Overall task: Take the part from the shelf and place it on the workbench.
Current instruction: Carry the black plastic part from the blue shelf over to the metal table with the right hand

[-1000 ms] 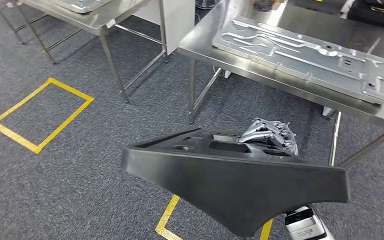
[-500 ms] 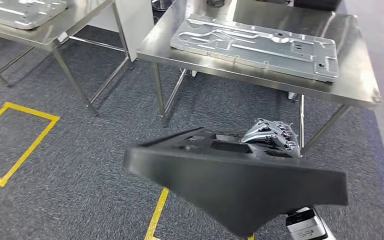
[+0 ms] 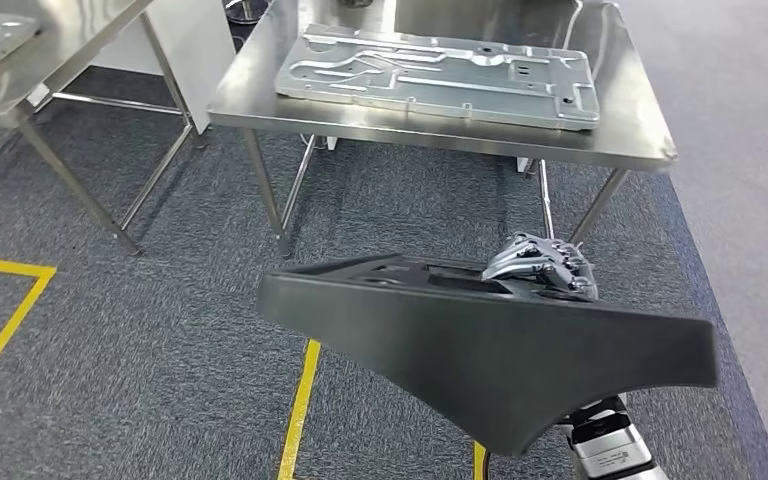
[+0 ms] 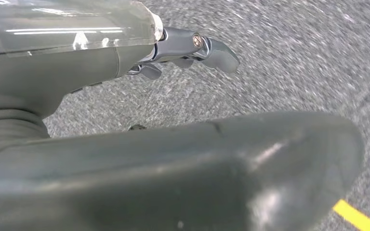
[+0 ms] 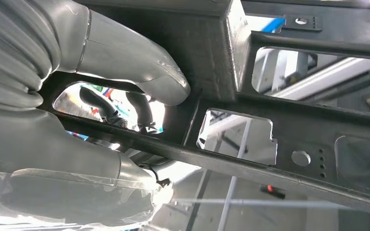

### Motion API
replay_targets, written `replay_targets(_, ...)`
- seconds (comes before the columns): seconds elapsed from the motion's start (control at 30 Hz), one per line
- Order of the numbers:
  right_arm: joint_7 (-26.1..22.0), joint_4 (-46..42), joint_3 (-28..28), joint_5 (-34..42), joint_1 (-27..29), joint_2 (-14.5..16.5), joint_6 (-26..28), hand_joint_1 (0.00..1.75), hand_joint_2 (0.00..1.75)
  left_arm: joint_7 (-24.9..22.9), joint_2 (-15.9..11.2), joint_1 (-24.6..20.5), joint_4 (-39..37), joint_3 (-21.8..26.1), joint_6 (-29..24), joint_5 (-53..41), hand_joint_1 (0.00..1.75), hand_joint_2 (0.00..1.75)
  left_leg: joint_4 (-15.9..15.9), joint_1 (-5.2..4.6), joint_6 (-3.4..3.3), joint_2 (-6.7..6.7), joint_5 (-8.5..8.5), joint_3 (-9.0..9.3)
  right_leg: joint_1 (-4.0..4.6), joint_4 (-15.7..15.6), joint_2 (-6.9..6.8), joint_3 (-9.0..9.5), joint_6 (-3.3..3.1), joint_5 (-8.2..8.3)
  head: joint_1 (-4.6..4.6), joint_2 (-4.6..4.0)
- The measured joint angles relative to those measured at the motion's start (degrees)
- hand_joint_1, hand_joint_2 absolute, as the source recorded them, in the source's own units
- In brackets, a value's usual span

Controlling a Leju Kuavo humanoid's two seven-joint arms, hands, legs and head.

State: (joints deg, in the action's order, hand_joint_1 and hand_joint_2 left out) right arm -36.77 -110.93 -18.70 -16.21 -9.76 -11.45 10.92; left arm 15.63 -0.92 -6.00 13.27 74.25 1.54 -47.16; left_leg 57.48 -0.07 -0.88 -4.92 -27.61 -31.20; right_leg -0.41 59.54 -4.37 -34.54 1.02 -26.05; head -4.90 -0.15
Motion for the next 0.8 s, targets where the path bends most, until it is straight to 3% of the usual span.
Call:
replay_targets(0.03,0.01,0.02,-0.01,0.22,-0.20,0.00,-0.14,1.75,1.75,0.00,0.00,0.00,0.00,0.00,0.03,-0.01,0.00,0.00,0.05,-0.16,0.30,-0.55,-0.17,0.11,0.25,-1.10,-0.52,0.47,-0.31,0.06,0.00,0.00)
replay_targets(0.1,0.02,0.04,0.00,0.79,-0.37,-0.02,-0.45,1.75,1.75,0.01,0.01,-0.08,0.00,0.00,0.09,-0.01,0.00,0.00,0.03,-0.17,0.93,-1.67,-0.45,0.31,0.43,-1.39,0.83,0.38,-0.92,0.17,0.01,0.00)
replay_targets(0.13,0.03,0.05,0.02,1.08,-0.43,-0.03,-0.60,1.75,1.75,0.01,0.01,-0.17,0.00,0.00,0.13,-0.01,0.00,0.00,0.32,-0.02,1.30,-1.34,-0.83,0.31,0.39,-1.56,1.49,0.43,-1.24,0.30,0.00,0.00)
replay_targets(0.2,0.03,0.16,0.04,1.44,-0.74,-0.07,-0.79,1.75,1.75,0.03,0.02,-0.23,-0.01,0.01,0.23,-0.06,0.00,0.00,3.67,0.28,1.85,1.12,-3.05,-1.03,0.17,-1.90,2.53,0.59,-1.97,0.56,-0.01,0.00)
replay_targets(0.27,0.03,0.44,0.03,1.61,-0.97,-0.09,-0.83,1.75,1.75,0.04,0.03,-0.03,-0.02,0.04,0.36,-0.12,0.00,0.00,11.18,0.38,2.07,3.70,-6.50,-4.67,0.19,-1.91,3.49,0.61,-2.37,0.55,-0.01,0.00)
replay_targets(0.3,0.03,0.61,0.02,1.62,-0.95,-0.09,-0.78,1.75,1.75,0.04,0.03,0.11,-0.02,0.07,0.46,-0.14,0.00,0.00,14.66,0.39,2.12,4.14,-7.55,-6.57,0.26,-1.89,4.06,0.64,-2.44,0.52,-0.01,0.00)
replay_targets(0.33,0.03,0.77,0.01,1.61,-0.91,-0.10,-0.71,1.75,1.75,0.03,0.03,0.23,-0.02,0.08,0.59,-0.14,0.00,0.00,16.48,0.39,2.11,4.32,-7.55,-7.79,0.32,-1.86,4.58,0.67,-2.46,0.49,-0.02,0.00)
replay_targets(0.37,0.02,0.90,0.01,1.59,-0.88,-0.10,-0.63,1.75,1.75,0.03,0.02,0.31,-0.02,0.09,0.72,-0.14,0.00,0.00,16.04,0.39,2.05,4.36,-6.38,-7.99,0.36,-1.81,5.03,0.73,-2.44,0.45,-0.02,0.00)
replay_targets(0.4,0.02,0.97,0.01,1.55,-0.86,-0.09,-0.57,1.75,1.75,0.02,0.01,0.32,-0.02,0.09,0.85,-0.15,0.00,0.00,13.40,0.39,1.94,4.38,-4.32,-7.11,0.38,-1.75,5.38,0.85,-2.37,0.38,-0.02,0.00)
replay_targets(0.43,0.01,0.99,0.02,1.48,-0.85,-0.10,-0.50,1.75,1.75,0.03,-0.02,0.29,-0.02,0.09,0.94,-0.15,0.00,0.00,9.46,0.39,1.76,4.50,-1.94,-5.53,0.38,-1.68,5.67,0.96,-2.26,0.27,-0.01,0.00)
replay_targets(0.5,-0.02,0.99,0.03,1.22,-0.83,-0.09,-0.30,1.75,1.75,0.04,-0.11,0.17,-0.02,0.09,1.08,-0.16,0.00,0.00,2.85,0.24,1.25,4.90,0.82,-2.73,0.53,-1.42,6.08,1.02,-1.84,0.02,-0.01,0.00)
replay_targets(0.53,-0.04,0.99,0.03,1.06,-0.80,-0.09,-0.17,1.75,1.75,0.05,-0.16,0.12,-0.02,0.09,1.11,-0.16,0.00,0.00,1.35,0.15,0.95,5.08,1.17,-2.12,0.56,-1.35,6.21,0.95,-1.56,-0.04,0.00,0.00)
replay_targets(0.67,-0.08,0.99,0.15,0.70,-0.59,-0.09,0.11,1.75,1.75,0.15,-0.30,-0.02,-0.02,0.09,1.35,-0.16,0.00,0.00,0.28,0.09,-0.48,4.96,1.61,-1.87,0.37,-0.43,6.00,0.45,-0.35,-0.80,0.01,0.00)
replay_targets(0.73,-0.11,1.00,0.28,0.62,-0.47,-0.03,0.19,1.75,1.75,0.24,-0.30,-0.06,-0.02,0.09,1.61,-0.18,0.00,0.00,-0.12,0.19,-1.01,4.77,1.83,-1.72,0.21,4.57,5.38,-1.79,0.06,-3.81,0.01,0.00)
replay_targets(0.8,-0.13,1.04,0.32,0.62,-0.09,0.05,0.23,1.75,1.75,0.30,-0.30,-0.02,-0.02,0.09,1.79,-0.22,0.00,0.00,-0.14,0.11,-1.22,4.67,1.76,-1.77,-0.03,12.17,5.10,-5.49,0.37,-7.10,0.01,0.00)
